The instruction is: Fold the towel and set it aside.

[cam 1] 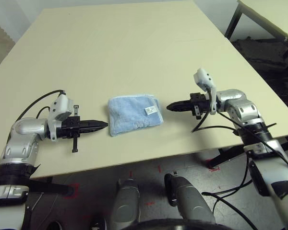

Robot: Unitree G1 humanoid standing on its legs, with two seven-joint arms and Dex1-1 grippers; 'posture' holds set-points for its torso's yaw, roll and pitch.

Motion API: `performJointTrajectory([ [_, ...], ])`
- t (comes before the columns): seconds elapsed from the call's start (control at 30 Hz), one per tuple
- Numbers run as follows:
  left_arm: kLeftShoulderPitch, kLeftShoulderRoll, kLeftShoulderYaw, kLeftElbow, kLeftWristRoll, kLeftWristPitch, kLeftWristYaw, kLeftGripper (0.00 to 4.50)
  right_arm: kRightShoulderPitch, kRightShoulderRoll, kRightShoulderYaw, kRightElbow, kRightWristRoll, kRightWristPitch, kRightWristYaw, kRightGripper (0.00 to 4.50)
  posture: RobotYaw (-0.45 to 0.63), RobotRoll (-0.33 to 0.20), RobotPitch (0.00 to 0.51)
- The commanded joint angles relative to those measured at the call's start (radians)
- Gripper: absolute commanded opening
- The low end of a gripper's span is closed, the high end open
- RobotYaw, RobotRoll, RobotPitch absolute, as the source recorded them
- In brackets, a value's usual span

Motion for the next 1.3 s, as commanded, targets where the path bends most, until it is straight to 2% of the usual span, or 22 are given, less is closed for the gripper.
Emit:
performJointTrajectory([
  [0.03,-0.075,-0.078,0.017,-0.065,-0.09,0.143,0.11,0.04,-0.011,0.06,0.017,-0.039,0.017,0.028,-0.043,0.0,0.05,0.0,0.161],
  [0.37,-0.132,-0.184,-0.094,0.011,0.045,0.079,0.153,0.04,-0.032,0.262,0.049,0.178,-0.052,-0.078,-0.179,0.0,0.05,0.0,0.167],
  [0.5,-0.128,-0.192,-0.143,0.074,0.119,-0.001,0.13,0.04,-0.039,0.284,0.068,0.289,-0.108,-0.162,-0.185,0.0,0.05,0.0,0.165],
  [0.7,-0.106,-0.158,-0.132,0.148,0.158,-0.075,0.103,0.04,-0.028,0.229,0.059,0.374,-0.157,-0.227,-0.147,0.0,0.05,0.0,0.165],
  [0.9,-0.092,-0.091,-0.077,0.211,0.144,-0.106,0.078,0.04,-0.018,0.105,0.021,0.429,-0.172,-0.269,-0.115,0.0,0.05,0.0,0.157],
  [1.07,-0.09,-0.05,-0.036,0.222,0.127,-0.099,0.056,0.04,-0.054,0.041,-0.025,0.44,-0.148,-0.253,-0.087,0.0,0.06,0.0,0.158],
  [1.2,-0.101,-0.025,-0.009,0.203,0.108,-0.074,0.047,0.04,-0.095,0.01,-0.049,0.399,-0.132,-0.227,-0.057,0.0,0.06,0.0,0.157],
  [1.3,-0.139,-0.033,-0.007,0.18,0.096,-0.049,0.06,0.04,-0.128,0.029,-0.058,0.35,-0.111,-0.195,-0.059,0.0,0.05,0.0,0.153],
])
